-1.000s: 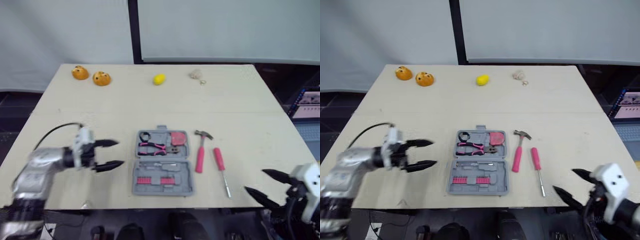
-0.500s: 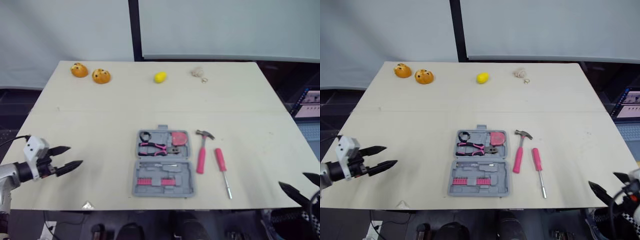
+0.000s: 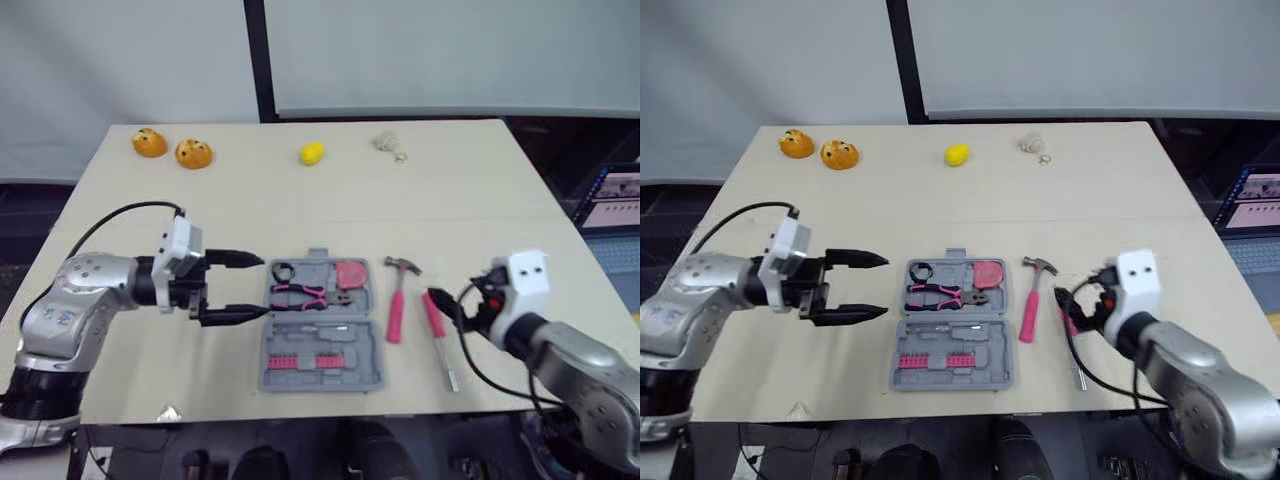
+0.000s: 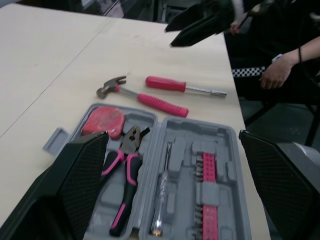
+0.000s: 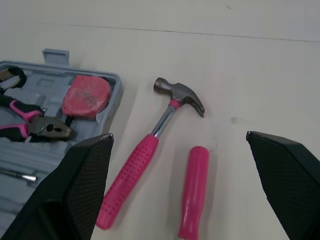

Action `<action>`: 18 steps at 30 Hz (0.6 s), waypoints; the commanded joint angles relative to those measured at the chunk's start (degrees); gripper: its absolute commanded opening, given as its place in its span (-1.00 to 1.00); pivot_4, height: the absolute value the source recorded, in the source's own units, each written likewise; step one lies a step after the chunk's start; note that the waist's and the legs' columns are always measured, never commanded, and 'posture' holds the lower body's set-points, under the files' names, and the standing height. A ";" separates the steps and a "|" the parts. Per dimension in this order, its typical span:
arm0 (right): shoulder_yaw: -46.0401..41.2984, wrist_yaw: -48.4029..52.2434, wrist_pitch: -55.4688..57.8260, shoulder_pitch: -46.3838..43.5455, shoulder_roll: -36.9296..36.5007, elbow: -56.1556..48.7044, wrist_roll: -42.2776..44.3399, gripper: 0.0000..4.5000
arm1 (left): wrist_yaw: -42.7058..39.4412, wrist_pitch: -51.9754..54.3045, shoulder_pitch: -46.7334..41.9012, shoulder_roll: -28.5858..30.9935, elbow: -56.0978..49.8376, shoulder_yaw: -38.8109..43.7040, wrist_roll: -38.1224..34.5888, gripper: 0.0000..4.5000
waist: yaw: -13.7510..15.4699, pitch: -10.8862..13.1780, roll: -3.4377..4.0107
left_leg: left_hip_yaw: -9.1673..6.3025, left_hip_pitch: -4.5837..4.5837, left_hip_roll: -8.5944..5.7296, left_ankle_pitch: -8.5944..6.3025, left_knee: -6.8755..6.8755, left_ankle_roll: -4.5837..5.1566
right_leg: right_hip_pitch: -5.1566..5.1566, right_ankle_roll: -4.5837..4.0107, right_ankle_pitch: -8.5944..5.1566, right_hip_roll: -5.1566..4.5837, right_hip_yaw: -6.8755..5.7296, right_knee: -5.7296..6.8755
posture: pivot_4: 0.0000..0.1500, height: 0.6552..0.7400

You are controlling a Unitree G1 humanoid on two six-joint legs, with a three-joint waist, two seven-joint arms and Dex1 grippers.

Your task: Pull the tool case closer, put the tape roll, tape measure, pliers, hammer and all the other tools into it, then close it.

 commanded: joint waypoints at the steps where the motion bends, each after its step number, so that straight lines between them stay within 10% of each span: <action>1: 2.81 -6.39 1.08 -6.77 3.71 6.40 -5.12 1.00 | -1.16 -0.06 -3.03 -0.96 -2.07 -0.83 -1.69 1.00 | -0.06 0.01 0.01 | 0.01 -0.01 0.00 0.00 0.02 0.01 | 0.00 0.01 0.01 0.00 0.01 -0.01 | 1.00 0.93; 18: 12.55 -8.39 -10.77 -18.72 15.08 32.98 -18.33 1.00 | -2.89 -3.93 -4.69 -1.85 1.13 -1.99 1.06 1.00 | -1.41 0.07 0.11 | 0.06 -0.07 0.07 0.04 -0.03 -0.04 | -0.13 -0.01 -0.02 0.05 -0.01 0.04 | 1.00 0.93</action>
